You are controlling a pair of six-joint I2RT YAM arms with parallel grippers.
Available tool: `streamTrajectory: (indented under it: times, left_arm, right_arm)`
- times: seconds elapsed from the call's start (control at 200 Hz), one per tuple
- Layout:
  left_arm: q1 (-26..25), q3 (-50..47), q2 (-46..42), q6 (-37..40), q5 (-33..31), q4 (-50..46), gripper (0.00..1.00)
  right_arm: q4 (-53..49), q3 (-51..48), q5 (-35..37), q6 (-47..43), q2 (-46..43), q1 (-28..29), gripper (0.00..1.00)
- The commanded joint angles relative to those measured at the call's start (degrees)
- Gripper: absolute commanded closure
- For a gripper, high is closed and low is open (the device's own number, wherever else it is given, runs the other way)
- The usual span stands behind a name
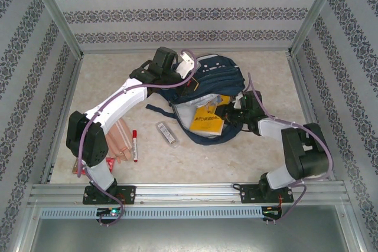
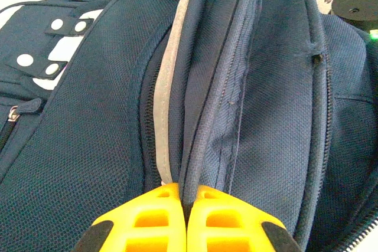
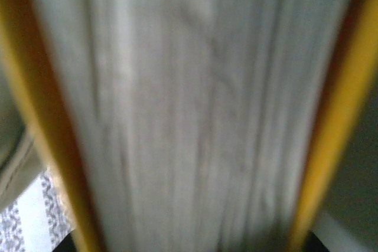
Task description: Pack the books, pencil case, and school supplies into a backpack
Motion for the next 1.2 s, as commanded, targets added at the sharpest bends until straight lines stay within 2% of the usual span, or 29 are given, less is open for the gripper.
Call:
streamTrajectory:
  times: [0.0, 0.25, 0.35, 0.44, 0.48, 0.535, 0.58, 0.7, 0.834, 0.904, 1.109, 1.194]
  left_arm:
    - [0.44, 4.07, -3.15, 1.98, 4.87, 3.67, 1.00]
    - [0.50, 3.65, -3.28, 2.60, 5.37, 3.30, 1.00]
    - [0.47, 3.46, -3.33, 2.94, 5.81, 3.15, 1.00]
    - [0.53, 3.38, -3.42, 3.40, 5.94, 2.87, 1.00]
    - [0.54, 3.43, -3.50, 3.47, 5.97, 2.78, 1.00]
    - [0.77, 3.20, -3.64, 3.22, 6.07, 2.94, 1.00]
    - [0.84, 3.14, -3.68, 2.96, 5.99, 3.04, 1.00]
    - [0.83, 2.60, -3.94, 2.76, 5.99, 3.30, 1.00]
    - [1.30, 1.82, -4.21, 2.81, 5.64, 3.38, 1.00]
    - [1.46, 1.39, -4.46, 2.71, 5.55, 3.52, 1.00]
    - [1.88, 0.28, -4.82, 2.46, 5.50, 4.28, 1.00]
    - [1.99, 0.43, -4.75, 2.88, 5.48, 3.86, 1.00]
  right_arm:
    - [17.09, 1.27, 3.25, 7.52, 1.80, -0.34, 0.92]
    - [30.79, 3.32, 4.90, 14.71, 9.46, 2.56, 0.91]
    - [32.62, 5.31, 5.93, 14.26, 13.14, 3.82, 0.89]
    - [29.50, 8.18, 5.83, 11.00, 16.69, 4.42, 0.87]
    - [28.94, 8.45, 6.86, 10.27, 18.10, 4.33, 0.83]
    - [26.49, 8.46, 9.47, 9.77, 19.31, 3.91, 0.59]
    - [24.70, 8.28, 11.49, 10.07, 19.86, 3.44, 0.53]
    - [22.17, 7.40, 16.43, 12.16, 19.22, 2.99, 0.50]
    - [11.87, 8.29, 19.22, 11.94, 15.39, 3.46, 0.48]
    - [8.10, 8.04, 20.26, 11.28, 12.80, 3.88, 0.40]
    - [-4.63, 8.22, 21.82, 3.43, 6.85, 3.71, 0.39]
    - [-11.43, 9.08, 23.47, -0.91, 4.66, 3.73, 0.41]
